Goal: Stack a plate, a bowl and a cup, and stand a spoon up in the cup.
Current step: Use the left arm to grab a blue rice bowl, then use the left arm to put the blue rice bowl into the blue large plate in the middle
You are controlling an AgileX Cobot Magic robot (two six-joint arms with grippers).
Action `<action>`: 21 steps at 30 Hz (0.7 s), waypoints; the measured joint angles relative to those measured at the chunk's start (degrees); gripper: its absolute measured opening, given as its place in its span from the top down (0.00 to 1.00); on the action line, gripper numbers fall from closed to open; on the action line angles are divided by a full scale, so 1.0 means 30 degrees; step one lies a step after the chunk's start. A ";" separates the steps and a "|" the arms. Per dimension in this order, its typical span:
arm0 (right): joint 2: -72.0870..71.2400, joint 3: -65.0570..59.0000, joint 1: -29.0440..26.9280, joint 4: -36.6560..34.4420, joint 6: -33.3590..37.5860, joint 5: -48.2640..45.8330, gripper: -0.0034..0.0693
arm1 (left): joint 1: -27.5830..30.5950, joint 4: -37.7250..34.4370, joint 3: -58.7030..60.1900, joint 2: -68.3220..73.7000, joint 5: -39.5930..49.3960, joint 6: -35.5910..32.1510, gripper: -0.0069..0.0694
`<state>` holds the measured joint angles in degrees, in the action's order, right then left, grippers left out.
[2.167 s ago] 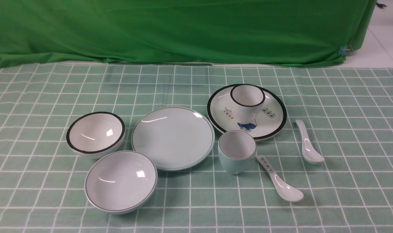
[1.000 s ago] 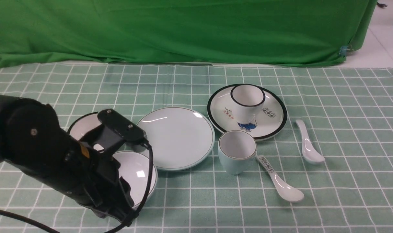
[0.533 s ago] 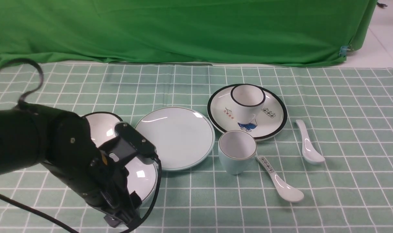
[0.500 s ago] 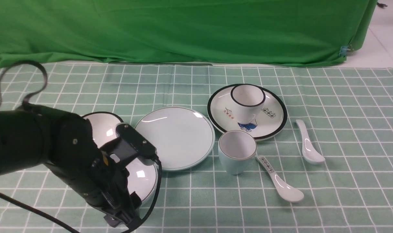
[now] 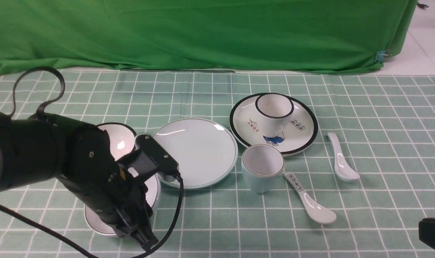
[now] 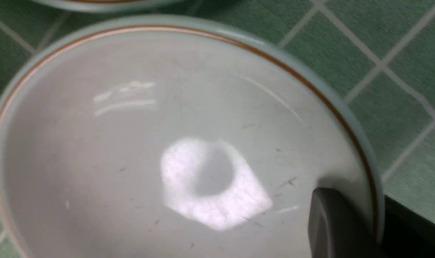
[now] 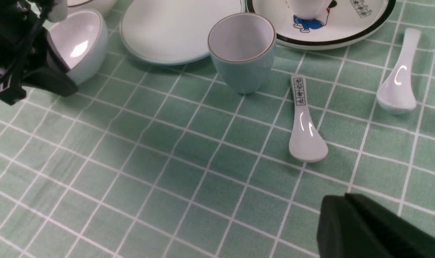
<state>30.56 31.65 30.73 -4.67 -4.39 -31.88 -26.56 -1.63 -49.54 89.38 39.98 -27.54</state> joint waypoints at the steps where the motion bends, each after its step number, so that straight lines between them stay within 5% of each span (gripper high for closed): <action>1: 0.0000 0.0000 0.0000 0.0022 0.0006 0.0000 0.89 | -0.0486 0.0254 -0.0283 -0.0446 0.0787 0.0476 0.87; 8: 0.0000 0.0000 0.0084 0.0040 0.0140 0.0071 0.88 | -0.2418 0.1384 -0.4648 -0.0788 0.2579 0.1430 0.88; 21: 0.0015 0.0000 0.0097 0.0040 0.0140 0.0071 0.86 | -0.2544 0.4400 -1.0703 0.7236 0.1987 -0.0139 0.88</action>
<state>30.60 31.65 31.02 -4.55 -3.97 -31.67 -34.19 11.58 -81.64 111.09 45.94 -27.96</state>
